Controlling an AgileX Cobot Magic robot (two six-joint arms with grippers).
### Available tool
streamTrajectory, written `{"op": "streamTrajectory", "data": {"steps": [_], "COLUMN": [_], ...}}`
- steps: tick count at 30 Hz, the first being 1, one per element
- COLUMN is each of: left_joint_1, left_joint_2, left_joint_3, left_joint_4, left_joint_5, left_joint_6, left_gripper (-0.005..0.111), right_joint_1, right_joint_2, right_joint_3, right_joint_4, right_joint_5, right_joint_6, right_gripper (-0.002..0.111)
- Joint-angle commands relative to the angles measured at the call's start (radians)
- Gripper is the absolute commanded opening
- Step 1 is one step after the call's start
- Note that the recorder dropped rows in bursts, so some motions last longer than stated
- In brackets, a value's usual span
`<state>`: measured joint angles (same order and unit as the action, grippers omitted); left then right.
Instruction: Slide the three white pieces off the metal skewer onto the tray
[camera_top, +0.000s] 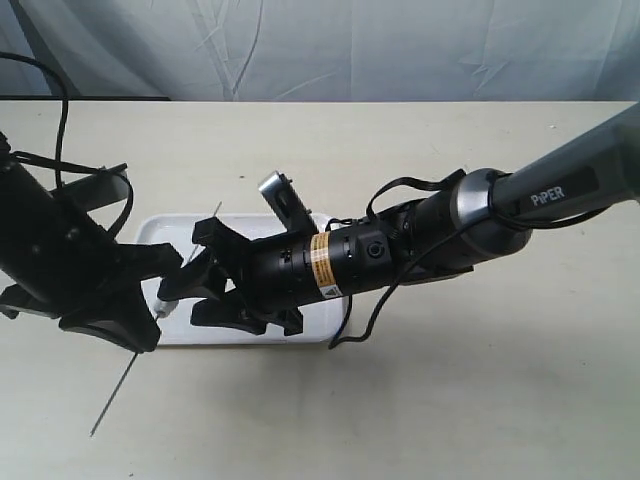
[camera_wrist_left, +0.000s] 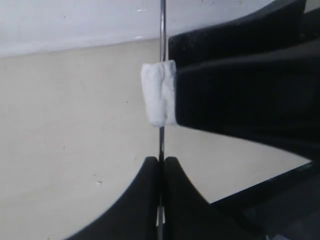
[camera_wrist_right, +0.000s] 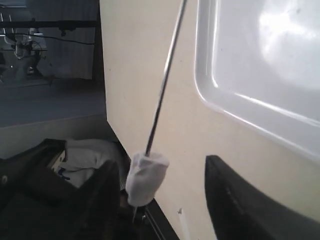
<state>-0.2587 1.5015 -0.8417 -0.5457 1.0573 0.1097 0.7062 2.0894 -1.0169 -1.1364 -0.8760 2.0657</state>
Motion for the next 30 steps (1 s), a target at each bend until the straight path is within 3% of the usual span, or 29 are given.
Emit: {"op": "streamTrajectory", "data": {"steps": [1,5,10,12,30], "left_joint_1": [-0.001,-0.001,-0.001,-0.001,-0.001], "left_joint_2": [-0.002,-0.002,-0.002,-0.002,-0.055], "left_joint_3": [-0.003,-0.003,-0.003,-0.003,-0.003], "left_joint_4": [-0.015,-0.033,-0.038,-0.043,-0.055], "left_joint_5": [-0.042,-0.059,-0.056,-0.046,0.017], "left_joint_6": [0.006,0.004,0.009,0.023,0.032], "left_gripper": [0.0,0.0,0.0,0.0,0.0], "right_joint_1": [0.004,0.004,0.004,0.004,0.004], "right_joint_2": [-0.002,-0.002,-0.002,-0.002,-0.002], "right_joint_3": [-0.005,-0.005,-0.005,-0.005,-0.005], "right_joint_4": [0.016,0.005,0.001,0.001,0.013], "right_joint_5": [-0.038,-0.034,-0.038,-0.04,-0.015], "right_joint_6": [0.005,0.017,-0.005,-0.017,-0.017], "right_gripper": [0.05,0.047,0.024,0.021,0.021]}}
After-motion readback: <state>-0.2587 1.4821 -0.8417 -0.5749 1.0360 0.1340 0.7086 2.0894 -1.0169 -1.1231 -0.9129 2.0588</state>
